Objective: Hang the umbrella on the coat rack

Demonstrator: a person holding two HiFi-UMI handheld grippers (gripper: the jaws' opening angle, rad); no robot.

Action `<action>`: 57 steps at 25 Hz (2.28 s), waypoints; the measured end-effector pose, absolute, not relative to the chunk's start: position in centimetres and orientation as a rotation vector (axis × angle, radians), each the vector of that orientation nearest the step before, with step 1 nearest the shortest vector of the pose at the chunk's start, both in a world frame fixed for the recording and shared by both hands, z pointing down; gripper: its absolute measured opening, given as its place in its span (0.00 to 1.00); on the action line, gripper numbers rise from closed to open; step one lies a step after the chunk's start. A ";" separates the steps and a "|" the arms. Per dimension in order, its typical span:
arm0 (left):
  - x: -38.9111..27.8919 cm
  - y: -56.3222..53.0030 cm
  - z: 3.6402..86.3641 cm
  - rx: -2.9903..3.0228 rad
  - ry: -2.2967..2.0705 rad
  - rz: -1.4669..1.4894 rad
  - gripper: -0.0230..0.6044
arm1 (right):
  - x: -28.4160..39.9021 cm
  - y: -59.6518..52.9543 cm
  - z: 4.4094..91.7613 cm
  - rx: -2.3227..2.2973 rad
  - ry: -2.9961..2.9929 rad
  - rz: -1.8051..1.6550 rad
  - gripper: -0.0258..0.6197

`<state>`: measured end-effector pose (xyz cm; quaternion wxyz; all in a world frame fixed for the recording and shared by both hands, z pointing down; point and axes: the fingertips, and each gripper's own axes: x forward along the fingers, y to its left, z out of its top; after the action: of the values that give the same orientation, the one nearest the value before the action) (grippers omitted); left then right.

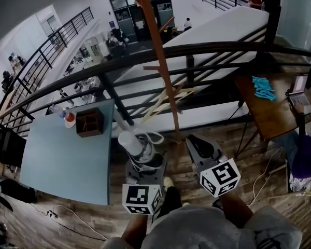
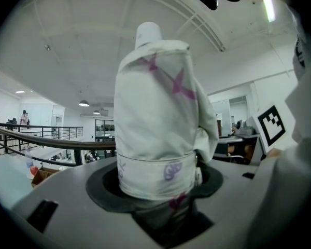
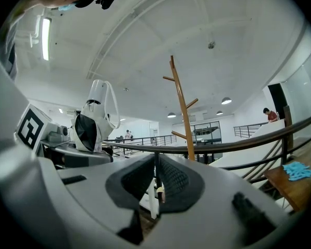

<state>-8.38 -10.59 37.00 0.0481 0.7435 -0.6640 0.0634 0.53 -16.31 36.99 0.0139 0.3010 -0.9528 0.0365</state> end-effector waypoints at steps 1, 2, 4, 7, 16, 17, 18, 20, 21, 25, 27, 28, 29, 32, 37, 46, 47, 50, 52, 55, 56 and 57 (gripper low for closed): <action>-8.6 -11.1 37.0 2.267 -2.024 0.194 0.49 | 0.3 -16.8 37.0 0.937 -2.966 0.115 0.11; -8.9 -11.6 37.0 2.267 -2.024 0.195 0.49 | 0.0 -17.3 37.0 0.937 -2.965 0.116 0.11; -9.5 -12.6 37.0 2.265 -2.021 0.198 0.49 | -0.5 -18.4 37.0 0.936 -2.965 0.117 0.11; -10.5 -14.2 36.8 2.261 -2.020 0.199 0.49 | -1.7 -19.9 37.0 0.925 -2.969 0.113 0.11; -13.5 -18.9 36.1 2.273 -2.010 0.179 0.49 | -4.8 -24.4 36.1 0.929 -2.959 0.096 0.11; -13.8 -19.4 36.0 2.276 -2.008 0.176 0.49 | -5.1 -24.8 35.9 0.931 -2.958 0.090 0.11; -14.1 -19.8 35.9 2.279 -2.007 0.176 0.49 | -5.3 -25.2 35.8 0.933 -2.957 0.085 0.11; -14.6 -20.5 35.9 2.283 -2.002 0.174 0.49 | -5.8 -25.9 35.5 0.940 -2.953 0.079 0.11; -14.8 -20.9 35.9 2.285 -1.998 0.171 0.49 | -6.0 -26.2 35.5 0.944 -2.950 0.075 0.11; -16.0 -22.2 35.9 2.297 -1.991 0.156 0.49 | -7.1 -27.5 35.2 0.957 -2.943 0.051 0.11; -16.6 -22.8 35.7 2.299 -1.987 0.152 0.49 | -7.7 -28.1 34.9 0.964 -2.940 0.046 0.11; -16.9 -23.0 35.6 2.299 -1.985 0.151 0.49 | -7.9 -28.4 34.8 0.966 -2.939 0.045 0.11; -17.2 -23.3 35.6 2.298 -1.986 0.152 0.49 | -8.2 -28.6 34.8 0.965 -2.937 0.044 0.11; -18.0 -24.2 35.7 2.296 -1.983 0.150 0.49 | -8.9 -29.5 35.1 0.966 -2.929 0.048 0.11; -18.9 -25.8 35.9 2.308 -1.963 0.157 0.49 | -10.0 -31.0 35.3 0.974 -2.924 0.053 0.11; -20.7 -27.9 36.5 2.314 -1.926 0.158 0.49 | -12.1 -32.9 35.3 0.999 -2.912 0.062 0.11; -20.9 -28.1 36.5 2.317 -1.920 0.158 0.49 | -12.2 -33.2 35.3 1.005 -2.910 0.060 0.11; -21.6 -28.8 36.6 2.327 -1.914 0.158 0.49 | -12.8 -33.8 35.4 1.021 -2.903 0.055 0.11; -22.1 -29.2 36.8 2.328 -1.909 0.156 0.49 | -13.2 -34.2 35.5 1.030 -2.898 0.050 0.11; -22.9 -29.8 37.1 2.330 -1.896 0.150 0.49 | -13.9 -34.9 35.5 1.041 -2.890 0.041 0.11; -23.2 -30.0 37.1 2.334 -1.895 0.148 0.49 | -14.2 -35.1 35.5 1.044 -2.889 0.034 0.11; -23.4 -30.3 37.0 2.339 -1.894 0.146 0.49 | -14.5 -35.3 35.4 1.048 -2.887 0.026 0.11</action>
<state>-23.45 -30.27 37.01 0.0639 0.7746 -0.6273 0.0484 -14.46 -35.35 35.43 0.0352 0.3411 -0.9393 0.0085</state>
